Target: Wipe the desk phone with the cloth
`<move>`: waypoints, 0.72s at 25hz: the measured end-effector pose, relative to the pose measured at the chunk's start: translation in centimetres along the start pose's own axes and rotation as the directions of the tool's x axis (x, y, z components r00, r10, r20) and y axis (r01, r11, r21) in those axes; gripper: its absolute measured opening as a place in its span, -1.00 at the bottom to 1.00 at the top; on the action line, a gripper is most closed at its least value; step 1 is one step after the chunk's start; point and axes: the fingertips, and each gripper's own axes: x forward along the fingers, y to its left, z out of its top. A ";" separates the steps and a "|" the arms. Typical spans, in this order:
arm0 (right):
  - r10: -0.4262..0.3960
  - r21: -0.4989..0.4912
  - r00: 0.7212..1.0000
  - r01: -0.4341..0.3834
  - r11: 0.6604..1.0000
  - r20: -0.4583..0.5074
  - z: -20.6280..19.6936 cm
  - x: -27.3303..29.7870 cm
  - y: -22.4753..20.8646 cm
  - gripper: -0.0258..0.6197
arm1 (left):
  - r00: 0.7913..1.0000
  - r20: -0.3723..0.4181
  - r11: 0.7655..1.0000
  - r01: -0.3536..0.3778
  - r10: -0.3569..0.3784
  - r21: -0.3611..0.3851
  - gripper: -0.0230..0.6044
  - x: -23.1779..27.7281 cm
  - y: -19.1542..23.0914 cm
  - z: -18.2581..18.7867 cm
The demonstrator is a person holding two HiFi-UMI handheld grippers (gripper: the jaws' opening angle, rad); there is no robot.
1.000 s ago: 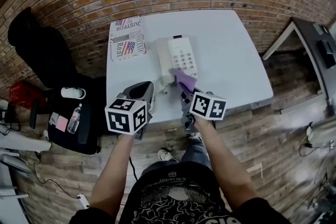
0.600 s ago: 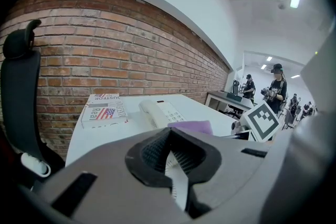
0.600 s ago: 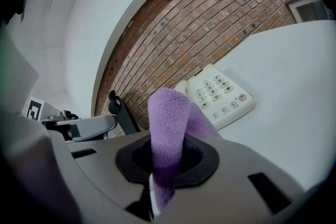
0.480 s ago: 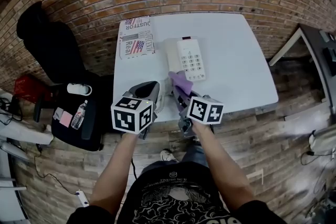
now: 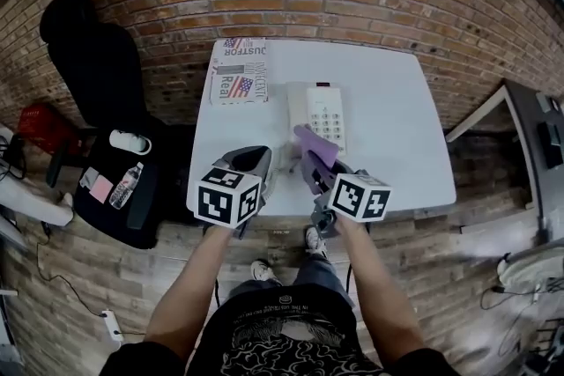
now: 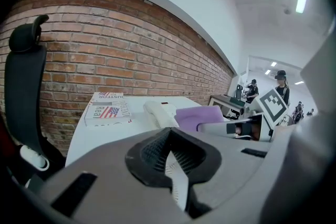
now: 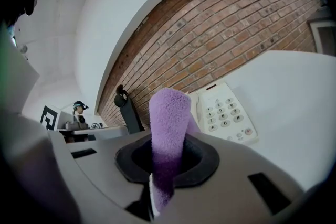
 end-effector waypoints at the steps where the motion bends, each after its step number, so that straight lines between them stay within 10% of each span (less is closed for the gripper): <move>1: 0.001 -0.020 1.000 -0.001 1.000 -0.003 0.8 0.0 0.0 -0.79 | 1.000 0.003 1.000 -0.002 0.002 -0.008 -0.91 0.1 0.0 0.1; 18: 0.158 -0.349 0.978 -0.197 0.916 -0.138 15.5 7.3 1.2 -0.79 | 0.984 0.042 0.975 -0.164 0.172 -0.149 -0.91 2.5 4.7 2.2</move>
